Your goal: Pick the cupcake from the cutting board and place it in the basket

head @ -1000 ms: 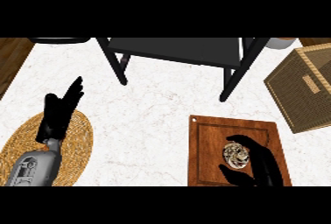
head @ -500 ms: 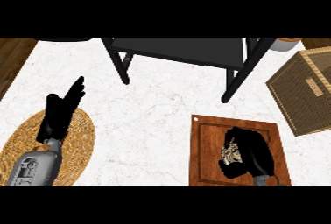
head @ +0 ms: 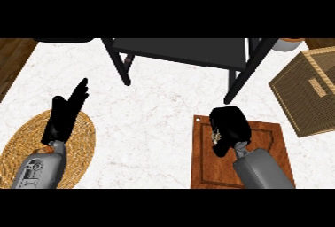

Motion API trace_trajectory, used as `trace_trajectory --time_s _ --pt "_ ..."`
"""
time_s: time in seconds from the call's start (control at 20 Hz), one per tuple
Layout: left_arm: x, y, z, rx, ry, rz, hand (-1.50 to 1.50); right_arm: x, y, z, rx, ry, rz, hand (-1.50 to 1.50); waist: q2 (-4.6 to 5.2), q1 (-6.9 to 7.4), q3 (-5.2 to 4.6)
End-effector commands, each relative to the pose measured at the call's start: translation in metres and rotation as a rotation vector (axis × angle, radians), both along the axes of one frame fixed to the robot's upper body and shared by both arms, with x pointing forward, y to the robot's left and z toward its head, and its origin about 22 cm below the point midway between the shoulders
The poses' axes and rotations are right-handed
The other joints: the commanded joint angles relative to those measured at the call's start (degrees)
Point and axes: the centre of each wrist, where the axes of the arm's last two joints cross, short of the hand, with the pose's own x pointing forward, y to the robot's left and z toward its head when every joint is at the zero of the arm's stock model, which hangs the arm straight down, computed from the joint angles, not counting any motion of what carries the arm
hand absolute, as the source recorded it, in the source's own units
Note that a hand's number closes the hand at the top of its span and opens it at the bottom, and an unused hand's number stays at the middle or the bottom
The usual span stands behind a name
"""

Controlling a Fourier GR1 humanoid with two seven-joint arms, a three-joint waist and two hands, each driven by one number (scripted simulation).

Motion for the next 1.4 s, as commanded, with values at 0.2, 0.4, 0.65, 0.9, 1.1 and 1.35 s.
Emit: trace_trajectory --time_s 0.2,0.4,0.65,0.9,1.1,1.35 --pt "0.007 0.025 0.008 -0.008 0.0 0.021 0.0 -0.006 0.022 0.06 0.394 -0.066 -0.018 1.5 -0.05 -1.5 0.33" --pt "-0.01 0.015 -0.003 0.005 0.006 0.033 0.0 -0.016 0.007 0.116 0.641 -0.18 -0.037 1.5 -0.52 -1.7 0.37" --pt "0.002 0.008 -0.003 -0.001 0.009 0.039 0.0 -0.042 0.004 0.189 0.755 -0.31 -0.062 1.5 -0.31 -1.91 0.3" --pt "-0.004 0.017 0.012 -0.013 0.009 0.007 0.0 -0.038 -0.003 0.256 0.775 -0.371 -0.142 1.5 -0.15 -0.59 0.31" --pt "-0.013 -0.001 -0.006 -0.007 0.003 0.004 0.0 -0.03 -0.02 0.294 0.784 -0.403 -0.17 1.5 -0.07 -0.52 0.33" --pt "0.004 0.013 0.016 0.009 0.0 0.005 0.0 -0.014 -0.031 0.333 0.745 -0.443 -0.265 1.5 0.0 -0.49 0.32"
